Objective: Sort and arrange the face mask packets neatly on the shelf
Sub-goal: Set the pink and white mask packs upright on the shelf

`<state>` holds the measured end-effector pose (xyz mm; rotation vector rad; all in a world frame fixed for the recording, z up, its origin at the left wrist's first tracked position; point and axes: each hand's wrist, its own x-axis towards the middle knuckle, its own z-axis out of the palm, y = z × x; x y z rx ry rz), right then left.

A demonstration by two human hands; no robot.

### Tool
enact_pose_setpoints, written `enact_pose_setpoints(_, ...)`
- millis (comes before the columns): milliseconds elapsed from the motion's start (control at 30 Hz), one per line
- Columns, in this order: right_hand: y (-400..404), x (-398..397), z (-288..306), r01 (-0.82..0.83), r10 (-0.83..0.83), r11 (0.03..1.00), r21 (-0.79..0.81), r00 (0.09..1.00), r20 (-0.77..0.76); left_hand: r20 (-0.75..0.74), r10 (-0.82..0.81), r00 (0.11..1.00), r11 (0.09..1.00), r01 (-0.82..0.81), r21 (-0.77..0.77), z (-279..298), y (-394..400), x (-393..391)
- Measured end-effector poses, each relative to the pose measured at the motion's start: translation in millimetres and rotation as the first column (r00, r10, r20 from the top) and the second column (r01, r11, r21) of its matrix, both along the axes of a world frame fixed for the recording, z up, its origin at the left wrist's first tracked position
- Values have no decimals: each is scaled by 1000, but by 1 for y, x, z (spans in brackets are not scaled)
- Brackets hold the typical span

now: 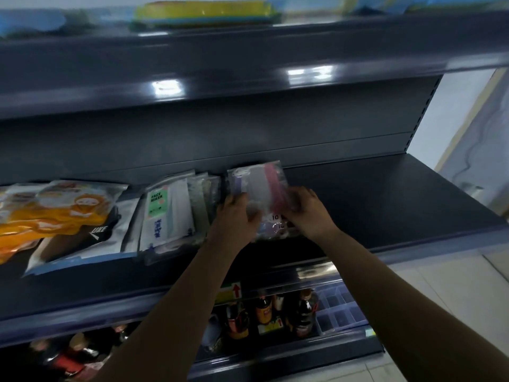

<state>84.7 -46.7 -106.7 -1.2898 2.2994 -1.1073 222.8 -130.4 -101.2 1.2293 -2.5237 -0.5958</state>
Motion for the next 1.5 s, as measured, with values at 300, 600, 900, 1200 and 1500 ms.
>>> enact_pose_setpoints(300,-26,-29,-5,40,-22,999,-17,791,611,-409,354,841,842,-97,530,-15,-25,-24)
enact_pose_setpoints(600,-29,-39,-7,-47,66,998,-47,634,770,-558,433,708,791,-2,612,-23,-23,-34)
enact_pose_setpoints(900,20,-77,-4,-20,245,942,-336,724,645,-702,483,524,760,148,633,-5,12,-64)
enact_pose_setpoints(1200,93,-150,16,-217,382,888,-406,840,385,-812,210,544,907,203,370,12,88,-128)
enact_pose_setpoints(1500,133,-203,20,-280,385,897,-343,876,291,-798,131,588,944,172,282,7,134,-185)
